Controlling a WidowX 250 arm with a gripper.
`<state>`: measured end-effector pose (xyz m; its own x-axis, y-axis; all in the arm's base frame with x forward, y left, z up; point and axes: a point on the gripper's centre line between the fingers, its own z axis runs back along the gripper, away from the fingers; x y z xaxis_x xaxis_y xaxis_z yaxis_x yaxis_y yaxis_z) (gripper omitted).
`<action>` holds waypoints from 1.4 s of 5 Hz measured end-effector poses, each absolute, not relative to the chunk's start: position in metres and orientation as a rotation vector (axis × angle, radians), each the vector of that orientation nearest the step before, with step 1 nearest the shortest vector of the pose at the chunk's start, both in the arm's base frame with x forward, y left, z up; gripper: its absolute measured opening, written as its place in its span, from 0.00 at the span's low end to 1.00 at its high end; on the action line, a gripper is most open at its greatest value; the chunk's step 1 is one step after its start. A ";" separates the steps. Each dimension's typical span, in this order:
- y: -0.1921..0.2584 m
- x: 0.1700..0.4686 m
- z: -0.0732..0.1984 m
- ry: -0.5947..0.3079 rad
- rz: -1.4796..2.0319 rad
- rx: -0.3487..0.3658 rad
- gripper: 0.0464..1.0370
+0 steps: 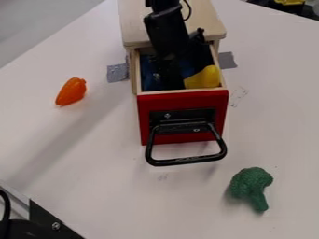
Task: Take the yellow banana out of the drawer and put it on the table to the left of the drawer
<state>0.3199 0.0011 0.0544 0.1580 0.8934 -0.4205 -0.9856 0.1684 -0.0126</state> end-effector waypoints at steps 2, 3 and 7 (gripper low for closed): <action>-0.002 0.319 0.052 0.368 1.389 -0.327 0.55; -0.002 0.318 0.054 0.384 1.384 -0.335 0.55; 0.028 0.282 0.107 0.145 1.298 -0.391 0.50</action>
